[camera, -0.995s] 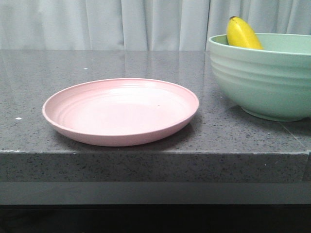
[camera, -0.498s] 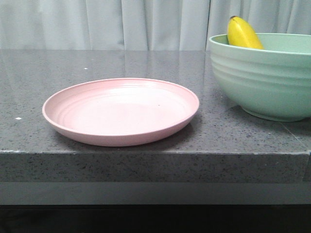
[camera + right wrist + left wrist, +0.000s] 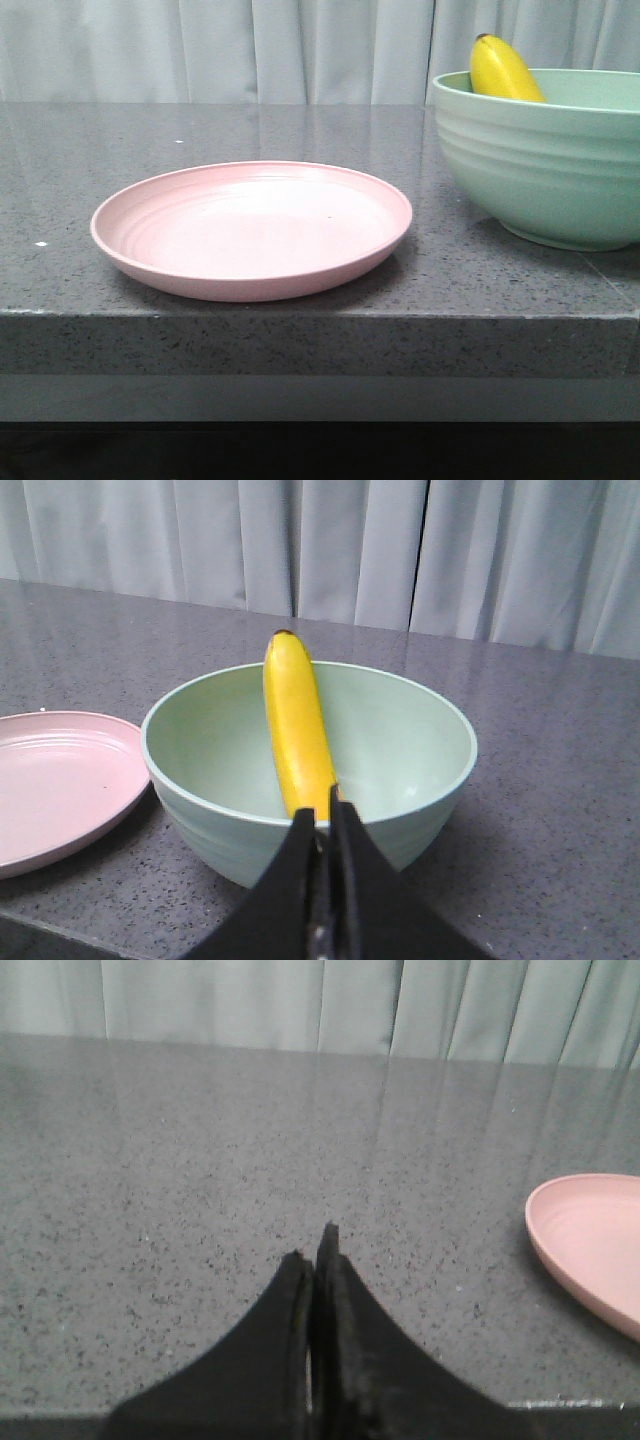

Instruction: Transfer banana from pink plate to green bowl

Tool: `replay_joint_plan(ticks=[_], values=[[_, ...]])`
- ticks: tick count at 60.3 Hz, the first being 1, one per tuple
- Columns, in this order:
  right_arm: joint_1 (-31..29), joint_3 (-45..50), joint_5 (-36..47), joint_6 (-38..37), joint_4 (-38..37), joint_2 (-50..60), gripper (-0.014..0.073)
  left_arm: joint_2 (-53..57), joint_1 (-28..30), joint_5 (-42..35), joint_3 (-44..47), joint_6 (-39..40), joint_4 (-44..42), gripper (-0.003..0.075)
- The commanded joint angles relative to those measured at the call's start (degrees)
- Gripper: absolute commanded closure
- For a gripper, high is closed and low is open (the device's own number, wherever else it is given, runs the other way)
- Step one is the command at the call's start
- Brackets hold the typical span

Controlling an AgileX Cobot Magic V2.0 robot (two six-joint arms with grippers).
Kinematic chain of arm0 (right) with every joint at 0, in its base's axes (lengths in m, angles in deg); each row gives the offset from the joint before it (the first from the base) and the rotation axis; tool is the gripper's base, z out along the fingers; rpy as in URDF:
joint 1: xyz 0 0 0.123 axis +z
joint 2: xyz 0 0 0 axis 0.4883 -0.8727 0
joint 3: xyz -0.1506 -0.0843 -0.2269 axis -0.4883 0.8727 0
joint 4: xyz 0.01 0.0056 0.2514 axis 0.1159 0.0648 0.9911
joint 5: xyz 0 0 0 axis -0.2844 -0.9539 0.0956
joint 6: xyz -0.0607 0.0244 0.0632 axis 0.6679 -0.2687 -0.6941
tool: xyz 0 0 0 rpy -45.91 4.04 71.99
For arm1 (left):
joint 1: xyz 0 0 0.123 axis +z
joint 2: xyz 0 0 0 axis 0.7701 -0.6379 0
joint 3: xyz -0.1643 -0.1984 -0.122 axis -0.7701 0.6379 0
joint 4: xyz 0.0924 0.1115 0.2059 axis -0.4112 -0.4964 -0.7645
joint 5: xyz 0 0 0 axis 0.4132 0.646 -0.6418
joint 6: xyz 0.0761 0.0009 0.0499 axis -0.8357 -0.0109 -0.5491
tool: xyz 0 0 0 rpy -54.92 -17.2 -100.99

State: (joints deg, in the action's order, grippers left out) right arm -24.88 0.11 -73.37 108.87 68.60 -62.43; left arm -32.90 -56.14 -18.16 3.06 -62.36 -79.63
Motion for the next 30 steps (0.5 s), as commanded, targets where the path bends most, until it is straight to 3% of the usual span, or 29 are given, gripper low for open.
replay_joint_plan(ticks=[1, 19, 30], values=[[-0.1, -1.4, 3.7, 0.6, 0.6, -0.6, 0.0655, 1.2, 0.2, -5.0, 0.5, 0.2, -0.3, 0.0741], [-0.2, -1.4, 3.3, 0.6, 0.6, -0.6, 0.0655, 1.2, 1.1, -16.0, 9.4, 0.2, -0.1, 0.0741], [-0.2, -1.4, 3.3, 0.6, 0.6, -0.6, 0.0655, 1.2, 4.7, -15.9, 9.4, 0.2, 1.2, 0.0741]])
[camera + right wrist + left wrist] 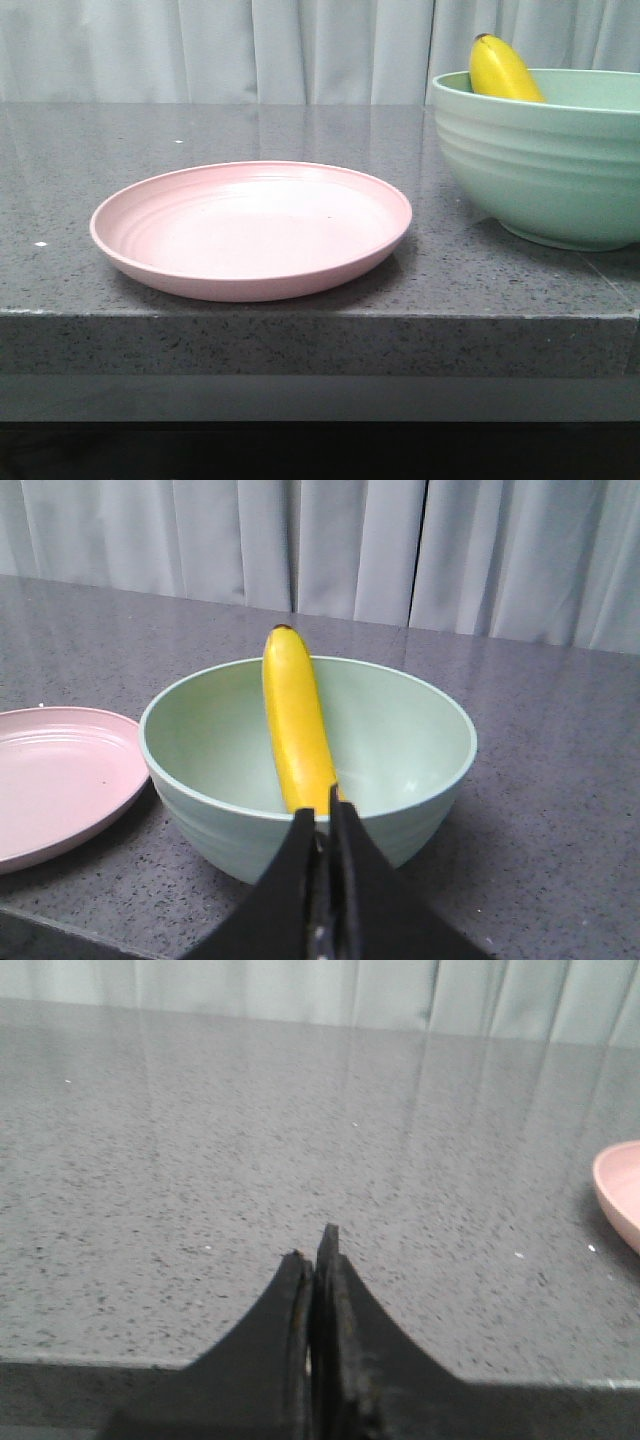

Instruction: Transfer banana from pink plate to green bowl

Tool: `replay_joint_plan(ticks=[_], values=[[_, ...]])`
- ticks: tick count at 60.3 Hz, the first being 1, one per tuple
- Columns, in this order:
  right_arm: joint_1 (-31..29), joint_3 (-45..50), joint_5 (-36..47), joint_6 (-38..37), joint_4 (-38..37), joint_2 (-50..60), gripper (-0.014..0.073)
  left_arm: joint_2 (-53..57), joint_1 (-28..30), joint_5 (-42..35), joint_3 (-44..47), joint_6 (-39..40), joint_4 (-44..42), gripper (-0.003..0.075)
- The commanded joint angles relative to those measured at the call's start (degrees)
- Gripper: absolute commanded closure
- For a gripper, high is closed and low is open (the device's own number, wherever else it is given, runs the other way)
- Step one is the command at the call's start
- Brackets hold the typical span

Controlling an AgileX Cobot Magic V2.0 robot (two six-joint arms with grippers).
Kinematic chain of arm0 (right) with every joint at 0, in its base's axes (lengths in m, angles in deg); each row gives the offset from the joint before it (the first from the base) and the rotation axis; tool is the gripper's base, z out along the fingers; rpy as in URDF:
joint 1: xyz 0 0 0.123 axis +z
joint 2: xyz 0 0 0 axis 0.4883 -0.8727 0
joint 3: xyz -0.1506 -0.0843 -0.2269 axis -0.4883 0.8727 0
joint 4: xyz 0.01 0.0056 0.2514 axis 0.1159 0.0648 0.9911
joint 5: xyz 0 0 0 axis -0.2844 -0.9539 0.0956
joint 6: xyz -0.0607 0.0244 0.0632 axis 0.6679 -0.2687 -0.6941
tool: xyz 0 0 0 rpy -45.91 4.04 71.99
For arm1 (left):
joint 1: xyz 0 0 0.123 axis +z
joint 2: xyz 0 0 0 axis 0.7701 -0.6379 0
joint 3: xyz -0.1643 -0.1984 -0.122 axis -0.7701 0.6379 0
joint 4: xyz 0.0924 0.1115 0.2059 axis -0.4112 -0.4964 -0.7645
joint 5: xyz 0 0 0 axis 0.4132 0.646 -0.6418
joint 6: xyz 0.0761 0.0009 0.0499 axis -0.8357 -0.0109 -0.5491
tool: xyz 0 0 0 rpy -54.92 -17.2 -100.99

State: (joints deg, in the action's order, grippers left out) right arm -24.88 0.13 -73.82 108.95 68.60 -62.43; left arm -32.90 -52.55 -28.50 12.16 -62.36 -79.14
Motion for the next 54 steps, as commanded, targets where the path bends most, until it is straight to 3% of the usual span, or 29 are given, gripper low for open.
replay_joint_plan(ticks=[1, 54], values=[[-0.2, -1.4, 3.7, 0.6, 0.6, -0.6, 0.0655, 1.2, 1.4, -5.5, 0.3, 0.2, 0.8, 0.0741], [-0.2, -1.4, 3.7, 0.6, 0.6, -0.6, 0.0655, 1.2, 2.2, -5.5, 0.3, 0.2, 0.8, 0.0741]])
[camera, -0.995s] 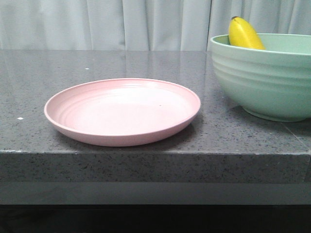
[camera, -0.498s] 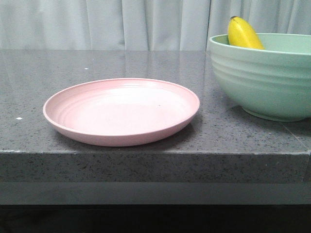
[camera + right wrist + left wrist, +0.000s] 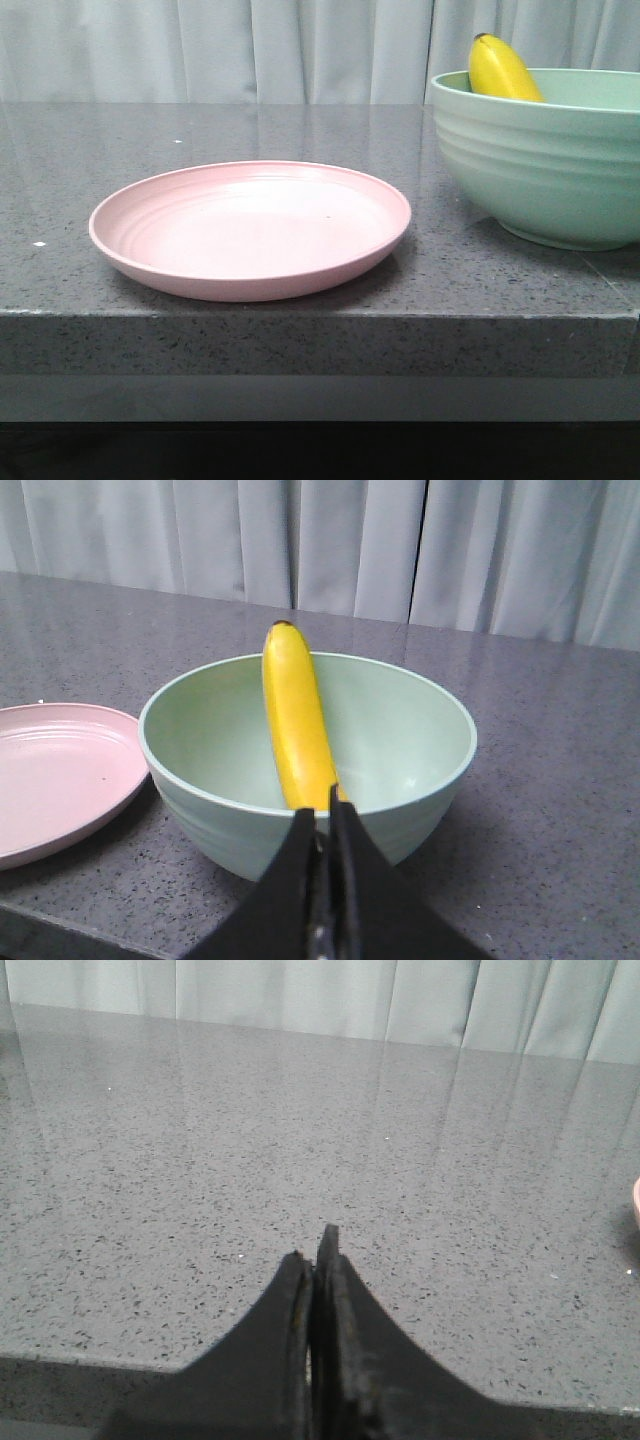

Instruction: Transfer banana from pink plate to green bowl

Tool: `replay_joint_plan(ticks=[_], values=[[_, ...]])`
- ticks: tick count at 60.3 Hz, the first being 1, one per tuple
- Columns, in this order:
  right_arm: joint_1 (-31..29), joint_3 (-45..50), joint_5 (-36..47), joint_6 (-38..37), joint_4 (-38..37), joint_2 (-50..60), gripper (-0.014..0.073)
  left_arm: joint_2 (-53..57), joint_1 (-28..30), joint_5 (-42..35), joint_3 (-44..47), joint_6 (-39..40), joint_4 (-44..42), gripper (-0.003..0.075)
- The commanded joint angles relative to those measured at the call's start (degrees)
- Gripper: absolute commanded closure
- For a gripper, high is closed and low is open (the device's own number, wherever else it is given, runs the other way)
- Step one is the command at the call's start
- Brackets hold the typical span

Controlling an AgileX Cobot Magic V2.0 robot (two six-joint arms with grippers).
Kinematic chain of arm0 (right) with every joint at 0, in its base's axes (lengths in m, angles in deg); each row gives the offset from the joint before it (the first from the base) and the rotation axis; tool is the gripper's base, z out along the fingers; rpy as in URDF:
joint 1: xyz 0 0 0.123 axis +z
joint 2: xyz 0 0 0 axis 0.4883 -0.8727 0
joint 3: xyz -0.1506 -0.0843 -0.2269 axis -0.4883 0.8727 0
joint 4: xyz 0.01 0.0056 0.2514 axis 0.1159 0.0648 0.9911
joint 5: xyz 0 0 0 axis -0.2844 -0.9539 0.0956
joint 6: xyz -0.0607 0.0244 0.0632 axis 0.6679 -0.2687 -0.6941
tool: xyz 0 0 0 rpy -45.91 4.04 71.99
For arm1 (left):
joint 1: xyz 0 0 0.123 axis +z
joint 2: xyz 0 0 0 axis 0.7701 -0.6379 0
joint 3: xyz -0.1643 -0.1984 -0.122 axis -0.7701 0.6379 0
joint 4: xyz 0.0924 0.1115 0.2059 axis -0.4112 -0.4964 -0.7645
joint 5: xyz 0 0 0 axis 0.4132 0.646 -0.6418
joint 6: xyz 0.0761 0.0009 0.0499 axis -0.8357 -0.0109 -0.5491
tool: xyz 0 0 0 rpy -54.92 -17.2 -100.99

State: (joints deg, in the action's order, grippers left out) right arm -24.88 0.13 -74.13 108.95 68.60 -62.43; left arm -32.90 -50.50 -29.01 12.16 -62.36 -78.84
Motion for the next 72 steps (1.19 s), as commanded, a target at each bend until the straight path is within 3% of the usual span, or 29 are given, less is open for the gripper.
replay_joint_plan(ticks=[1, 14, 22, 37, 41, 72], values=[[-0.2, -1.4, 4.0, 0.6, 0.6, -0.6, 0.0655, 1.2, 0.2, -5.0, 0.3, 0.2, 0.5, 0.0741], [-0.2, -1.1, 4.2, 0.5, 0.9, -0.6, 0.0655, 1.2, 0.2, -5.0, 0.3, 0.2, 0.5, 0.0741], [-0.8, 2.4, 9.5, -1.1, -2.1, -0.5, 0.0655, 1.2, 0.2, -5.0, 0.3, 0.2, 0.5, 0.0741], [-5.6, 14.8, 20.6, -21.0, -15.6, -0.4, 0.0655, 1.2, 0.2, -5.0, 0.3, 0.2, 0.5, 0.0741], [-5.7, 17.4, 21.8, -23.3, -17.7, 0.6, 0.0655, 1.2, 0.2, -5.0, 0.3, 0.2, 0.5, 0.0741], [-5.8, 18.2, 19.0, -23.3, -17.8, 3.8, 0.0655, 1.1, 0.2, -5.0, 0.3, 0.2, 0.5, 0.0741]])
